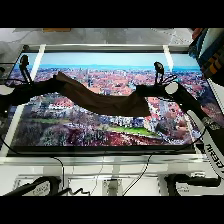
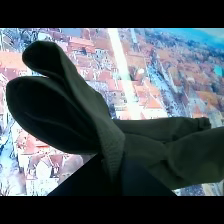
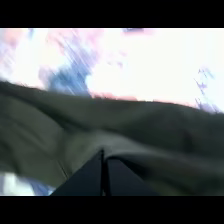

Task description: Fold the clothes and pants, and hang the long-sleeved shirts on hangers.

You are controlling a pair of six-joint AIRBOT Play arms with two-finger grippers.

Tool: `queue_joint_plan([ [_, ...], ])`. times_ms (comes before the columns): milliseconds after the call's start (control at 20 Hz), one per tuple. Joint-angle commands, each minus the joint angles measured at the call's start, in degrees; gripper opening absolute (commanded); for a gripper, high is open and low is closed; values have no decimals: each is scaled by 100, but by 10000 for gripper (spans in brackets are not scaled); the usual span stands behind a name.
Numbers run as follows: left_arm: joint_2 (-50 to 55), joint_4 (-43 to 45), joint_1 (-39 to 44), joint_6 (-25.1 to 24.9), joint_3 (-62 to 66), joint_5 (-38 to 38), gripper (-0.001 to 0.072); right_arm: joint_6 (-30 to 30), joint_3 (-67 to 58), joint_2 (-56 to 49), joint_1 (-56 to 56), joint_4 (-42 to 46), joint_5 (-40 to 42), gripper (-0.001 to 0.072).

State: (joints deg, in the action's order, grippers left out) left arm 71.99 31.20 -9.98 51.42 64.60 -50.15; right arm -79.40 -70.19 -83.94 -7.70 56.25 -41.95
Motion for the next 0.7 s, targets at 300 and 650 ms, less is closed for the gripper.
queue_joint_plan([
  [300, -52, 210, 24, 2, 15, -166, 16, -490, -35, -4, 686, 1335, -1805, 680],
  [650, -59, 343, 225, 0, 17, -197, 15, -525, -76, -199, -426, 299, 953, 14],
])
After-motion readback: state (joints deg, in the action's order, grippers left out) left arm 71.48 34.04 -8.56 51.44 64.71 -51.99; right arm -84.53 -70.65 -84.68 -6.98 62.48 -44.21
